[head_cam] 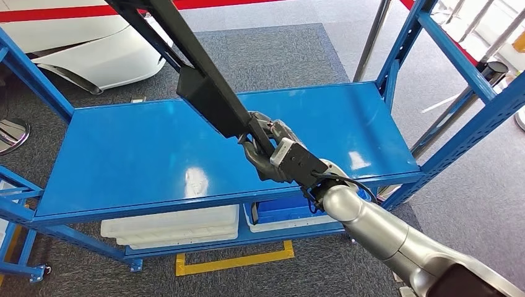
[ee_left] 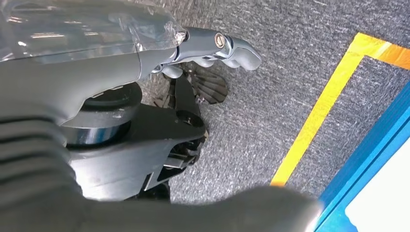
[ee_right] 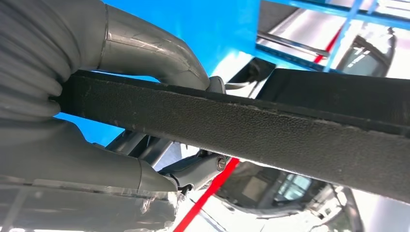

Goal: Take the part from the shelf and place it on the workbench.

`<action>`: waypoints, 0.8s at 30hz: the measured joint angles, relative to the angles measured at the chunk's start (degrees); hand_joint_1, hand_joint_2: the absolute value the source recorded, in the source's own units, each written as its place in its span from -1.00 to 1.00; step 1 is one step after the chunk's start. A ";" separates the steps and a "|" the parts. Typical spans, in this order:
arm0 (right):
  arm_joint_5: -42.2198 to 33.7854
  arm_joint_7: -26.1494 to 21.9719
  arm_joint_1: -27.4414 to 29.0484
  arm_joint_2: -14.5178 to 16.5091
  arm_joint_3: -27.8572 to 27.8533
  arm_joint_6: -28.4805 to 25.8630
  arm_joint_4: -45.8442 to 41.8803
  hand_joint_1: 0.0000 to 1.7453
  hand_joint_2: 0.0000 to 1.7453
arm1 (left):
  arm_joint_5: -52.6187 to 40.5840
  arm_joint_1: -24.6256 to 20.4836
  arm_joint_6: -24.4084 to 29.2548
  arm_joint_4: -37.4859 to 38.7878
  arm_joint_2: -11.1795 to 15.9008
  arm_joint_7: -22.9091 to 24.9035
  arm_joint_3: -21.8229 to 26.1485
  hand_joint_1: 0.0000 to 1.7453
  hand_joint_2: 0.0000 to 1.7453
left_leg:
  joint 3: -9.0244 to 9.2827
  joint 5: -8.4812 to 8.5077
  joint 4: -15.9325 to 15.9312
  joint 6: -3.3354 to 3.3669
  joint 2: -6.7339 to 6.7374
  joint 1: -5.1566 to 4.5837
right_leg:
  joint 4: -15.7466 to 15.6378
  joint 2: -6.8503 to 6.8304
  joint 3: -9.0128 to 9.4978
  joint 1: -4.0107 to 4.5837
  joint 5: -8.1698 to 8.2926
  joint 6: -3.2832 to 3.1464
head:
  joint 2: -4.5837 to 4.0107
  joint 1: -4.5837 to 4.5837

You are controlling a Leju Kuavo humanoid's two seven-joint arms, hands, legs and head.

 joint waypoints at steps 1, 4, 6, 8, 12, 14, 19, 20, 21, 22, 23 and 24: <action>0.28 -0.11 0.36 -0.04 -0.09 -0.24 -0.83 1.00 1.00 | -0.05 0.00 0.09 0.00 0.00 0.00 0.00 -1.00 1.00 | 0.00 -0.01 0.00 -0.01 0.00 0.00 | 0.00 0.00 0.00 0.00 -0.01 -0.01 | 0.00 -0.01; 1.24 -0.18 1.37 -0.14 -0.30 -0.85 -3.16 1.00 1.00 | -0.25 -0.01 0.20 0.00 0.00 -0.22 0.00 -1.00 1.00 | 0.01 -0.03 -0.01 -0.04 0.00 0.00 | 0.00 0.00 0.00 0.00 -0.04 -0.04 | 0.00 -0.02; 1.64 -0.12 1.91 -0.22 -0.35 -1.06 -4.35 1.00 1.00 | -0.52 -0.01 0.44 0.00 0.00 -0.76 0.00 -1.00 1.00 | 0.01 -0.04 -0.01 -0.05 0.00 0.00 | 0.00 0.00 0.00 0.00 -0.04 -0.04 | 0.00 -0.02; 1.79 -0.09 2.46 -0.29 -0.40 -1.18 -5.33 1.00 1.00 | -0.73 -0.01 0.82 0.00 0.00 -1.34 0.00 -1.00 1.00 | 0.02 -0.04 -0.01 -0.05 0.00 0.00 | 0.00 0.00 0.01 0.00 -0.04 -0.04 | 0.00 -0.02; 1.78 -0.25 3.35 -0.43 -0.69 -1.56 -6.92 1.00 1.00 | -0.79 -0.02 1.36 0.00 0.00 -1.89 0.00 -1.00 1.00 | 0.02 -0.04 -0.02 -0.05 0.00 0.00 | 0.00 0.00 0.01 0.00 -0.04 -0.04 | 0.00 -0.03; 1.89 -0.35 3.77 -0.49 -0.94 -1.80 -7.65 1.00 1.00 | -0.73 -0.02 1.69 0.00 0.00 -2.07 0.01 -1.00 1.00 | 0.02 -0.04 -0.02 -0.05 0.00 0.00 | 0.00 0.00 0.01 0.00 -0.04 -0.04 | 0.00 -0.02; 3.09 0.29 4.83 -0.56 -1.28 -2.21 -8.78 1.00 1.00 | 0.12 -0.02 2.42 0.01 0.00 -3.14 0.11 -1.00 1.00 | 0.03 -0.06 -0.02 -0.08 0.00 0.00 | 0.00 0.00 0.01 0.00 -0.05 -0.04 | 0.00 -0.02; 3.14 0.43 5.06 -0.58 -1.31 -2.26 -8.84 1.00 1.00 | 0.21 -0.02 2.45 0.01 0.00 -3.40 0.20 -1.00 1.00 | 0.03 -0.06 -0.02 -0.08 0.00 0.00 | 0.00 0.00 0.01 0.00 -0.06 -0.03 | 0.00 -0.02; 3.16 0.52 5.30 -0.60 -1.35 -2.33 -8.88 1.00 1.00 | 0.27 -0.02 2.45 0.01 0.00 -3.62 0.31 -1.00 1.00 | 0.02 -0.06 -0.02 -0.08 0.00 0.00 | 0.00 0.00 0.01 0.00 -0.06 -0.03 | 0.00 -0.02; 3.17 0.59 5.51 -0.64 -1.39 -2.42 -8.94 1.00 1.00 | 0.29 -0.02 2.43 0.01 0.00 -3.75 0.41 -1.00 1.00 | 0.02 -0.06 -0.02 -0.08 0.00 0.00 | 0.00 0.00 0.01 0.00 -0.06 -0.03 | 0.00 -0.02; 3.18 0.63 5.69 -0.69 -1.43 -2.49 -9.01 1.00 1.00 | 0.29 -0.01 2.39 0.00 0.00 -3.81 0.50 -1.00 1.00 | 0.02 -0.06 -0.02 -0.08 0.00 0.00 | 0.00 0.00 0.01 0.00 -0.06 -0.03 | 0.00 -0.02; 3.19 0.66 5.82 -0.75 -1.45 -2.53 -9.06 1.00 1.00 | 0.29 -0.01 2.38 0.00 0.00 -3.86 0.61 -1.00 1.00 | 0.03 -0.06 -0.02 -0.08 0.00 0.00 | 0.00 0.00 0.01 0.00 -0.06 -0.03 | 0.00 -0.01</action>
